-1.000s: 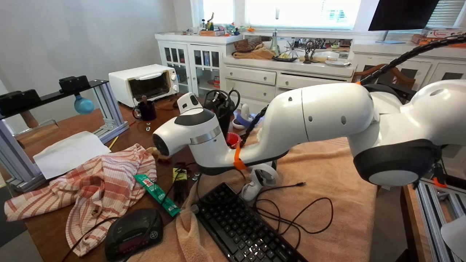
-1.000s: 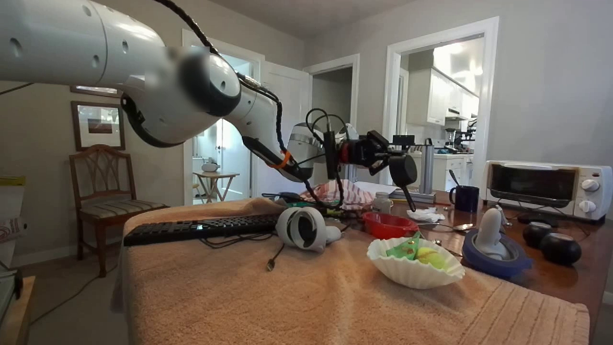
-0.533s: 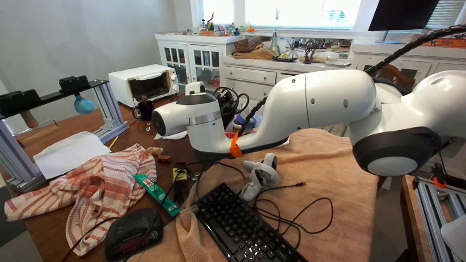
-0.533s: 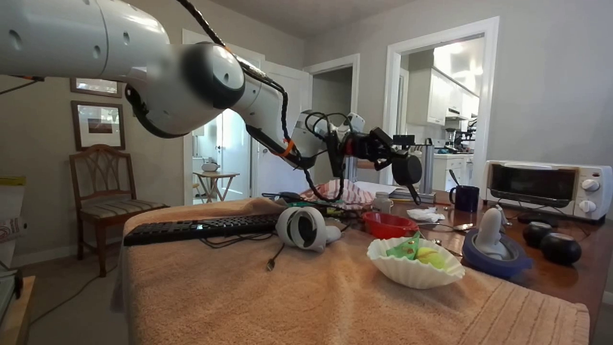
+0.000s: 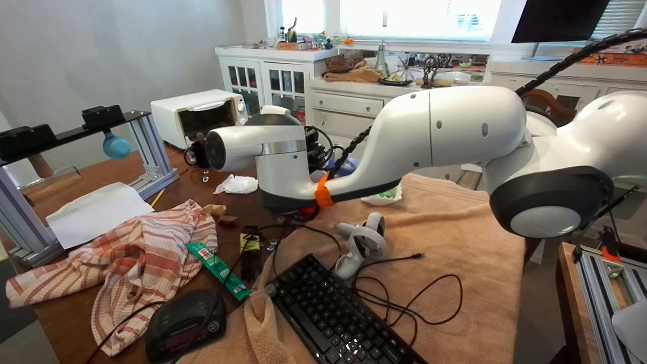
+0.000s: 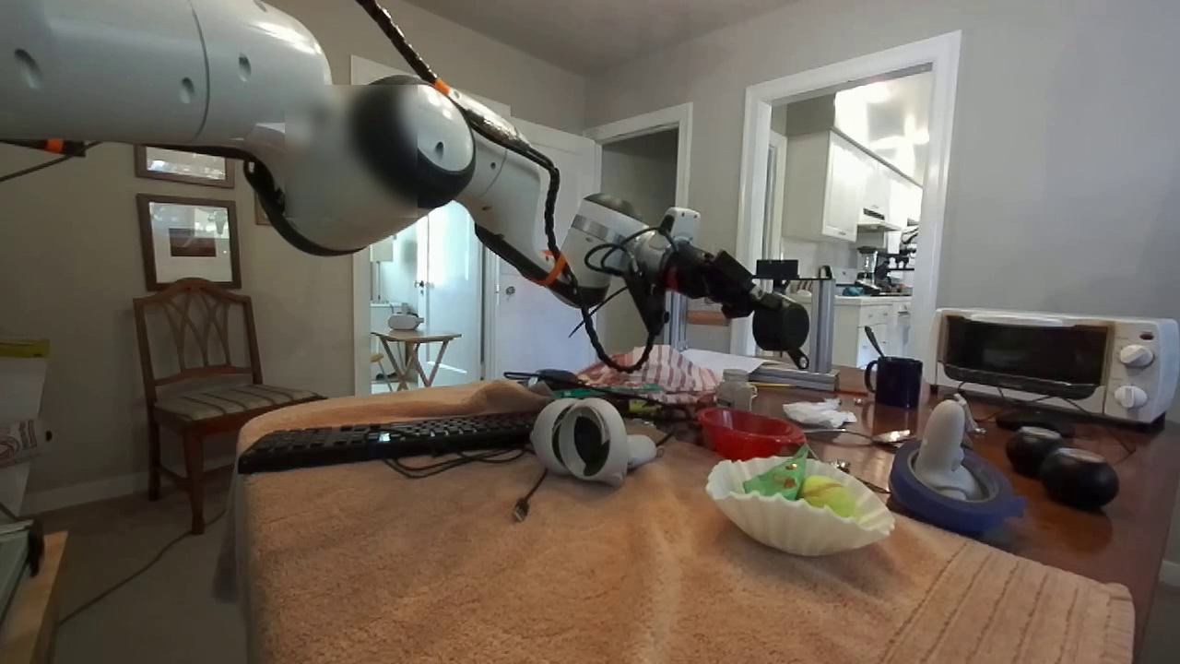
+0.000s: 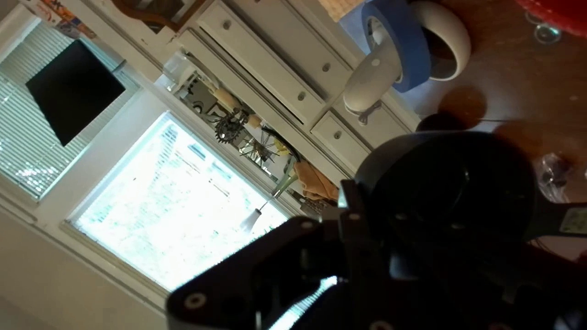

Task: Pour contents of the black pot into the orange bowl

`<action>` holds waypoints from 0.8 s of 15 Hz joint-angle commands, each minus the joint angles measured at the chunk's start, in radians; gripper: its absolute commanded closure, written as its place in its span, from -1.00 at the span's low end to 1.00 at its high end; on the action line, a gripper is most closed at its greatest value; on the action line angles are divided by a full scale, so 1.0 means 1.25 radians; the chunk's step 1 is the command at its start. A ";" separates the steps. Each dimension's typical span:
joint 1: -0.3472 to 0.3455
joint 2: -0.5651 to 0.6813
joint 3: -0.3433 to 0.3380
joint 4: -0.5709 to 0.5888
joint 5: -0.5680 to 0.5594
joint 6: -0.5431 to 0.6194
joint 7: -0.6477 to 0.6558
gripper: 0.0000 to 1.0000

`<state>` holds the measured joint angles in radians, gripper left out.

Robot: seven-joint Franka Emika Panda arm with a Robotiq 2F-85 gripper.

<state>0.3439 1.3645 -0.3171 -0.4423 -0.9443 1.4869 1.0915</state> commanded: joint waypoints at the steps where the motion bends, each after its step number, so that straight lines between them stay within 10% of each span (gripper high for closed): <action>1: -0.014 -0.011 0.015 0.000 0.035 0.079 0.114 0.97; 12: -0.046 -0.003 0.022 -0.002 0.105 0.359 0.338 0.97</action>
<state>0.3061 1.3545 -0.3056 -0.4451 -0.8590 1.8320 1.4636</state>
